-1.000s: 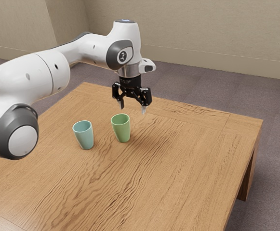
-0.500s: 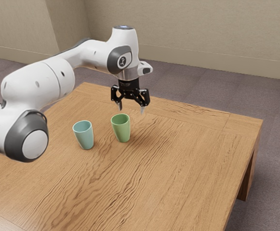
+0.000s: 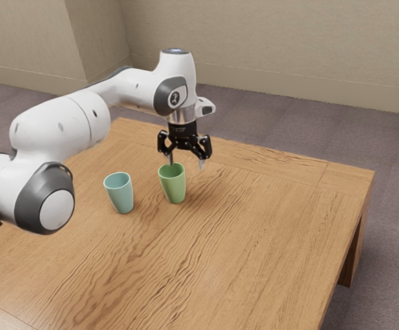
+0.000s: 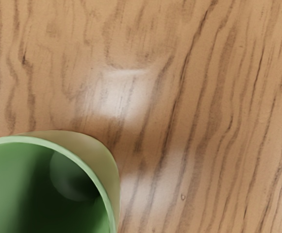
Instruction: Place the right cup onto the left cup
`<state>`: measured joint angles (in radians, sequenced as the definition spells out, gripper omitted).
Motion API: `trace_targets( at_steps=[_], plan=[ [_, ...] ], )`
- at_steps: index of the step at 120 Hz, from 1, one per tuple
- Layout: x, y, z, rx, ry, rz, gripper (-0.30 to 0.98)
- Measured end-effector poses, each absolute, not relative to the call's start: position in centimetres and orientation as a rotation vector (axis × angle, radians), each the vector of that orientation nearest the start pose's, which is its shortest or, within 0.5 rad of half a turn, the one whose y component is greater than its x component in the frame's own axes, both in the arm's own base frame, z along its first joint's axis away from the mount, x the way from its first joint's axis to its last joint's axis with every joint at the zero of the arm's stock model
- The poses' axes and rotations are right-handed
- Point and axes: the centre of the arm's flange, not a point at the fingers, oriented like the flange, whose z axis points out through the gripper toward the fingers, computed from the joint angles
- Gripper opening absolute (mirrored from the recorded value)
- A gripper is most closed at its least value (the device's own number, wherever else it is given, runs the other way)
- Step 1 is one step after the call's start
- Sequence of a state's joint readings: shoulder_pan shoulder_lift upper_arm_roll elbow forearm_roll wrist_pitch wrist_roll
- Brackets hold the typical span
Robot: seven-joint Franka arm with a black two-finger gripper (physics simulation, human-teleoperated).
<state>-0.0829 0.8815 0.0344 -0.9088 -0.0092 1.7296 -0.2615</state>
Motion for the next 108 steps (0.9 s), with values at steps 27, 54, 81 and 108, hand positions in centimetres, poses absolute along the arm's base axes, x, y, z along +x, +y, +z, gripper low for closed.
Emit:
trace_targets(
  at_steps=[27,54,81,108],
  plan=[
    [77.2,-4.1,34.3,-3.096,-0.327,0.087,0.69],
    [77.3,-3.8,33.0,-3.095,-0.331,0.096,0.69],
    [77.4,-3.8,31.9,-3.095,-0.328,0.111,0.65],
    [77.4,-3.7,31.4,-3.094,-0.329,0.117,0.49]
  ],
)
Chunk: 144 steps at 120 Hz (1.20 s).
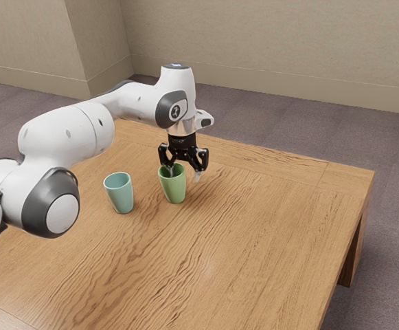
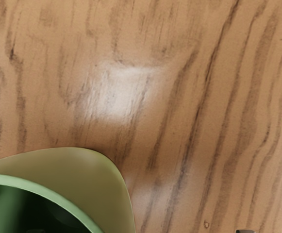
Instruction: Place the right cup onto the left cup
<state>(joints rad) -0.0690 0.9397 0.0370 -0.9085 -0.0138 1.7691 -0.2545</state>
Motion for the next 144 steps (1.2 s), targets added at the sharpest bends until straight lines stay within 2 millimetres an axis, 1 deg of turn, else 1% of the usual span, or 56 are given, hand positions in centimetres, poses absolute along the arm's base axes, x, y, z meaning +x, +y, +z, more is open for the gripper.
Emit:
trace_targets(
  at_steps=[28,59,69,87,108,113,121,144],
  plan=[
    [77.4,-3.3,31.4,-3.092,-0.337,0.116,0.34],
    [77.4,-3.2,31.4,-3.092,-0.339,0.126,0.07],
    [77.4,-3.2,31.3,-3.092,-0.339,0.128,0.01],
    [77.4,-3.2,31.4,-3.092,-0.338,0.127,-0.06],
    [77.3,-3.1,31.6,-3.086,-0.338,0.122,-0.08],
    [77.3,-3.0,32.0,-3.084,-0.336,0.116,-0.08],
    [77.1,-2.8,33.4,-3.079,-0.341,0.097,-0.08],
    [75.7,-2.5,37.8,-3.08,-0.347,0.054,-0.08]
  ],
)
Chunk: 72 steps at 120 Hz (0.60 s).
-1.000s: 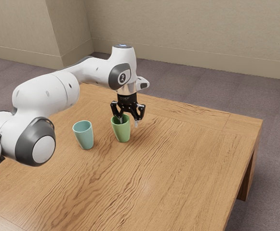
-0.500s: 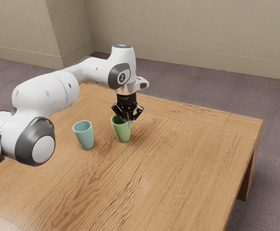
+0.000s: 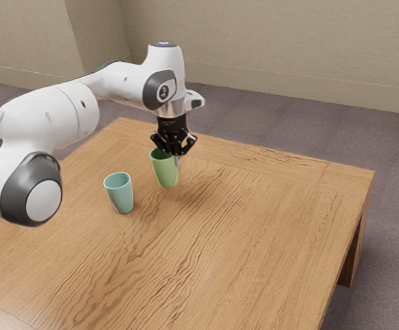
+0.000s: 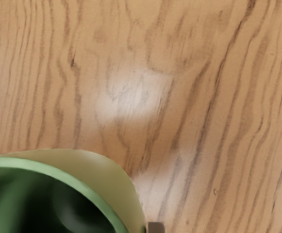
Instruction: Place the right cup onto the left cup
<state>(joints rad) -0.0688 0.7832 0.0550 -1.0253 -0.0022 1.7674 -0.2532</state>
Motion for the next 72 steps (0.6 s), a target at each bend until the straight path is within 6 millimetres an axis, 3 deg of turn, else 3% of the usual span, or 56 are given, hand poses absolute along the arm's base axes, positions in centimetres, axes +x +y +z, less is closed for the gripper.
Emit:
trace_targets(
  at_steps=[29,72],
  plan=[
    [73.6,-2.4,41.7,-3.079,-0.344,0.027,-0.08],
    [70.6,-1.7,45.6,-3.071,-0.345,-0.022,-0.08]
  ],
)
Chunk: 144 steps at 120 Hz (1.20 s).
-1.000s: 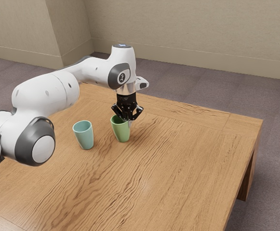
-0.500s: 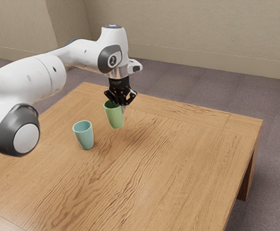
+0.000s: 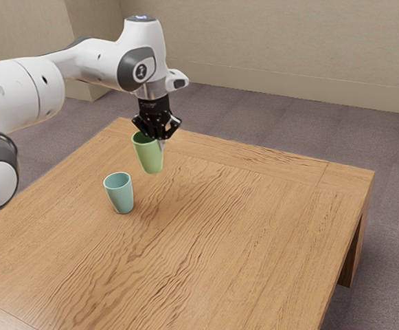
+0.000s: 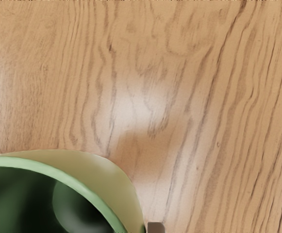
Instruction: Place the right cup onto the left cup
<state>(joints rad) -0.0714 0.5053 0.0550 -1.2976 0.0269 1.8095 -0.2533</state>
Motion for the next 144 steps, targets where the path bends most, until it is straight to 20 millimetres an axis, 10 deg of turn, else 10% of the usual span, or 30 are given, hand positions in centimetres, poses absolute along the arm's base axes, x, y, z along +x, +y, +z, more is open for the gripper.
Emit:
trace_targets(
  at_steps=[144],
  plan=[
    [65.6,5.3,45.7,-3.047,-0.503,-0.071,-0.1]
  ],
)
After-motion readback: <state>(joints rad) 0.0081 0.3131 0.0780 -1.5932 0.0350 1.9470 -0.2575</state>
